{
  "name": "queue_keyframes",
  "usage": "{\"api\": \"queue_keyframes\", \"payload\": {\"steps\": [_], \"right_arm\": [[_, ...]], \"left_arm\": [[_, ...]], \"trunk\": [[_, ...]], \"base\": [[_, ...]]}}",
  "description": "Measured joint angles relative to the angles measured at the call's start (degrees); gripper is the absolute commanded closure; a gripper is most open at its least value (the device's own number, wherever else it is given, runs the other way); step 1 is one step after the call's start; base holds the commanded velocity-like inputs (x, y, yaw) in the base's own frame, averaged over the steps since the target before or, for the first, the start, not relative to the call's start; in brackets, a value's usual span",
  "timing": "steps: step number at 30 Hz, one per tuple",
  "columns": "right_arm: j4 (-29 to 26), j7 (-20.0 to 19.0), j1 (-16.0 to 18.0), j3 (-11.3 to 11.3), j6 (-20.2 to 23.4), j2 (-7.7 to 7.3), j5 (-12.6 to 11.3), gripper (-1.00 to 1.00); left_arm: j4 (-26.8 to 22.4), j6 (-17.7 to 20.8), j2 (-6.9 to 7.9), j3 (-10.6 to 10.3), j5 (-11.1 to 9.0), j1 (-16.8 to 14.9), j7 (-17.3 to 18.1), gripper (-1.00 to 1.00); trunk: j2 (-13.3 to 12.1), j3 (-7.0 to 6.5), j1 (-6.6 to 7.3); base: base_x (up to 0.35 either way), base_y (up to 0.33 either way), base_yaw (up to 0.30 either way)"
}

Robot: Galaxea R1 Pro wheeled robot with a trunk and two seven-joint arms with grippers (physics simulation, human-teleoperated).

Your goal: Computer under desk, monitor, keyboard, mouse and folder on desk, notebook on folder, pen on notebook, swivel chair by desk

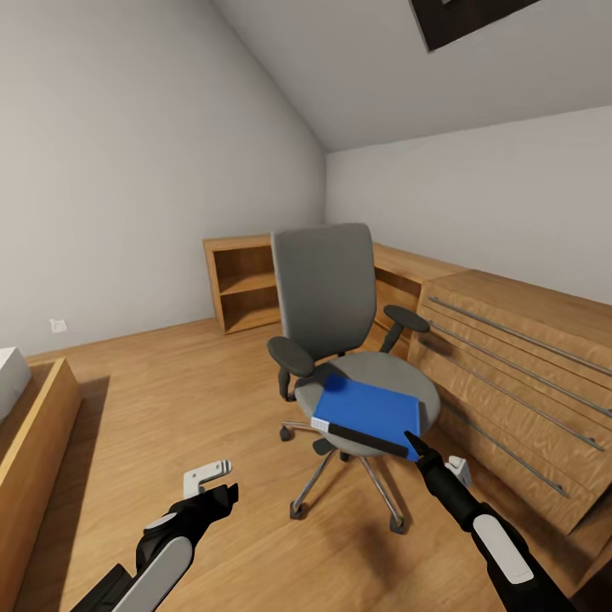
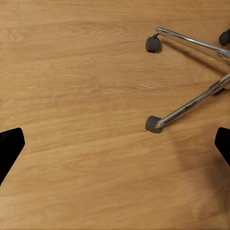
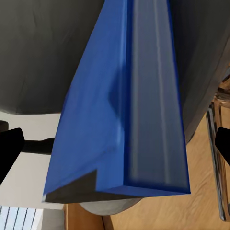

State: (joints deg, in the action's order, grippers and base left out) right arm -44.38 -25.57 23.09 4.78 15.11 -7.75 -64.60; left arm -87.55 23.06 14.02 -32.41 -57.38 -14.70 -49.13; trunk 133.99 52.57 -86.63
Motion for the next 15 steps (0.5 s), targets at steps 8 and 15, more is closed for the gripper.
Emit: {"api": "queue_keyframes", "payload": {"steps": [8, 15], "right_arm": [[0.07, 0.08, 0.00, 0.04, 0.29, -0.01, -0.06, -1.00], [0.16, 0.08, 0.00, 0.08, 0.40, 0.00, -0.14, -1.00]], "left_arm": [[0.00, 0.01, 0.00, 0.00, -0.01, 0.00, -0.03, -1.00], [0.00, 0.01, 0.00, -0.01, -0.01, 0.00, -0.03, -1.00]], "trunk": [[0.00, 0.00, 0.00], [0.00, 0.00, 0.00]], "base": [[0.004, 0.003, 0.000], [0.000, 0.000, 0.000]]}}
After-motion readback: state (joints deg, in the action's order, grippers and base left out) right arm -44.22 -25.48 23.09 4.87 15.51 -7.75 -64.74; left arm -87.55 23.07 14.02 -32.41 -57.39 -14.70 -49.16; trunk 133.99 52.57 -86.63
